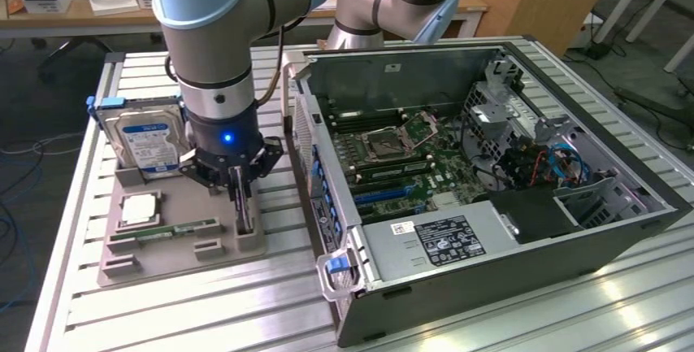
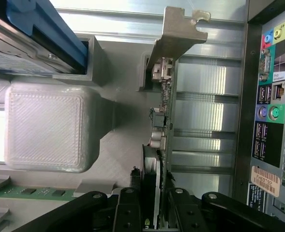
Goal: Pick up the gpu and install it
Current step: 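Pick up the gpu and move the gpu toward the slot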
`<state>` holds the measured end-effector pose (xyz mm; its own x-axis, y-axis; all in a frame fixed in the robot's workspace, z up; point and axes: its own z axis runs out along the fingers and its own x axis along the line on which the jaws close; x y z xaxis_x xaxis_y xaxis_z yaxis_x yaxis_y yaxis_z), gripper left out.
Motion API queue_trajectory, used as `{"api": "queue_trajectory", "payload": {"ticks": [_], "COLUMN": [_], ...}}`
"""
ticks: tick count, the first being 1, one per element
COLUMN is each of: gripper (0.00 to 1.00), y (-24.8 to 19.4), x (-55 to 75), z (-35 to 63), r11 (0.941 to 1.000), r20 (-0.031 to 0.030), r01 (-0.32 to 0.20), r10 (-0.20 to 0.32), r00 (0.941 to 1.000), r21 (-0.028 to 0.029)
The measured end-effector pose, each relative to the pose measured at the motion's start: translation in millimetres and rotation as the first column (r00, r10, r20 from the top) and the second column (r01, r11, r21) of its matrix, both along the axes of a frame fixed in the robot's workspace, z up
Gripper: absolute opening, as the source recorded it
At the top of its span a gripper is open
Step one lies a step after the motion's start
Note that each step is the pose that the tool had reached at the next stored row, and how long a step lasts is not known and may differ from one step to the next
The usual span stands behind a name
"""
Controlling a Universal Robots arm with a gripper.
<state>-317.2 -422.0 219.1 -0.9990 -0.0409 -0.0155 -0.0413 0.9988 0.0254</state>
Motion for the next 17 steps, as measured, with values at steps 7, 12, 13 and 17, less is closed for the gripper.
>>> {"api": "queue_trajectory", "payload": {"ticks": [7, 12, 13, 17], "gripper": [0.27, 0.27, 0.27, 0.27], "y": [0.0, 0.1, 0.0, 0.0], "x": [0.0, -0.2, -0.2, -0.1], "z": [0.0, 7.4, 10.6, 18.1], "r11": [1.0, 1.0, 1.0, 1.0], "r20": [0.0, 0.0001, 0.0, -0.0001], "r01": [0.0, 0.0, 0.0, 0.0], "r10": [0.0, 0.0, 0.0, 0.0], "r00": [1.0, 1.0, 1.0, 1.0], "r21": [0.0, 0.002, 0.002, 0.002]}}
